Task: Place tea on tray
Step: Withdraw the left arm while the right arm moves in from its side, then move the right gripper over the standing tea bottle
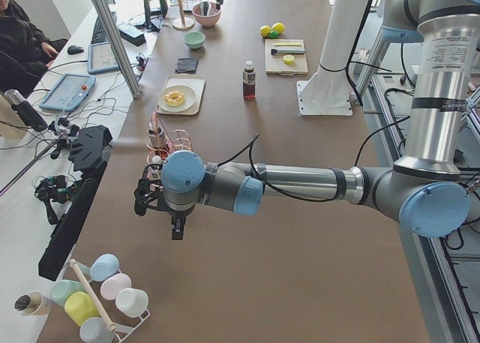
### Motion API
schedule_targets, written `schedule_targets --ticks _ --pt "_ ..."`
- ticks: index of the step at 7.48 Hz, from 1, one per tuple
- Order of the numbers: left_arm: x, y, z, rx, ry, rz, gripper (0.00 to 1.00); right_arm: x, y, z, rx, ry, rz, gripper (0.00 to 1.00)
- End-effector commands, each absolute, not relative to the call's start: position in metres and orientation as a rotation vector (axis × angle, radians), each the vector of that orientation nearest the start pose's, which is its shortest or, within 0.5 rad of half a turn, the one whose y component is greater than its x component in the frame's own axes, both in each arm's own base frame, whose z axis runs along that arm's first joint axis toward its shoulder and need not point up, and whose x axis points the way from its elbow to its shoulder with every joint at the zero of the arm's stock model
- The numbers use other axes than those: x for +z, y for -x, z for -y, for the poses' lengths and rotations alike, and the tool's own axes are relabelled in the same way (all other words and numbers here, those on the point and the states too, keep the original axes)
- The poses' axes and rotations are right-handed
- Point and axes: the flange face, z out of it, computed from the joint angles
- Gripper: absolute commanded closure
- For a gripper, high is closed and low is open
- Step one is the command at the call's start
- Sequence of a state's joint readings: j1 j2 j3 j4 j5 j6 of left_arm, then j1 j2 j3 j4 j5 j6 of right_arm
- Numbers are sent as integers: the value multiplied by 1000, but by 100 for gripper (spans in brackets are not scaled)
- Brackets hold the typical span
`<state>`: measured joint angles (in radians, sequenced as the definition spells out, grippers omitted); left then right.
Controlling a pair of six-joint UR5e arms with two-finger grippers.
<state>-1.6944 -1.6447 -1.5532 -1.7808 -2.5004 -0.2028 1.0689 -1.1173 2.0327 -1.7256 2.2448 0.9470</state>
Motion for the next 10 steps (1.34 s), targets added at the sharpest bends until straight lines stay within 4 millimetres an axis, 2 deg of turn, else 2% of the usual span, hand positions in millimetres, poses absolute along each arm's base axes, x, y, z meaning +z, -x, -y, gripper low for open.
schedule_targets --ticks 1,2,3,4,5,6,8,10 --pt "601 136 516 -195 -222 -936 2 190 265 494 172 -101 966 0" --pt "604 138 519 -201 -225 -879 2 167 291 485 186 -84 939 0" --pt "608 138 520 -203 -222 -852 2 134 314 473 183 -66 889 0" --pt "621 121 524 -187 -180 -839 2 109 336 458 207 -56 870 0" --pt "638 101 531 -164 -139 -805 2 100 353 444 221 -46 876 0" --pt "645 89 535 -144 -125 -755 2 92 373 429 223 -52 874 0" --pt "645 88 536 -142 -124 -760 2 73 411 396 228 -40 884 0" --pt "647 82 535 -132 -118 -764 2 68 444 370 228 -53 867 0"
